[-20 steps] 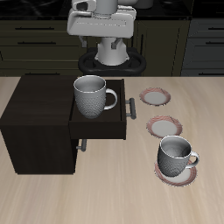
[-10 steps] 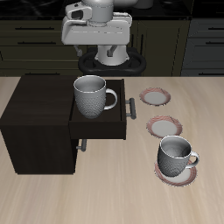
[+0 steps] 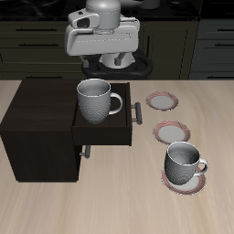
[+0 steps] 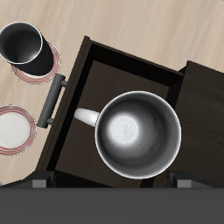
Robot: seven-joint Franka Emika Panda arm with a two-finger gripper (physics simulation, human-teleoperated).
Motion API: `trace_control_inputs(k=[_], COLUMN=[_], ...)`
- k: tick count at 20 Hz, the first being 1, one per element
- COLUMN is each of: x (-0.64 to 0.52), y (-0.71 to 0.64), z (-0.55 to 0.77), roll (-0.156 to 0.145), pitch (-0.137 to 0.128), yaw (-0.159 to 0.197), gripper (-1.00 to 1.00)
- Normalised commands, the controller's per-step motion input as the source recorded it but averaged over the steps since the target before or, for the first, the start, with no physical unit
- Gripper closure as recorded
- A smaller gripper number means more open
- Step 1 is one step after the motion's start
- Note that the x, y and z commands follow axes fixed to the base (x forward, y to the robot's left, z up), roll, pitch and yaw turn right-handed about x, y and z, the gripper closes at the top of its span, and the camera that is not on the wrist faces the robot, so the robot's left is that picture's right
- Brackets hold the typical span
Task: Place the porcelain mug that is in the drawer onto the nearest plate relative to the robot
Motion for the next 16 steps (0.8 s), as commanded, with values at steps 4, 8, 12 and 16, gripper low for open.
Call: trace_control_inputs(k=[4,8,12,16], x=[0.09,0.06,-0.06,-0.16], y=[0.16,0.2,0.07,0.0], z=[-0.29,-0.3,-0.28,-0.35], roll=[0.036,0.019,0.016,0.026], pitch=[0.016,0.035,0.051,0.038], yaw=[0.052,0.021,-0.057,0.004], gripper=[-1.0,-1.0,-1.0,-1.0])
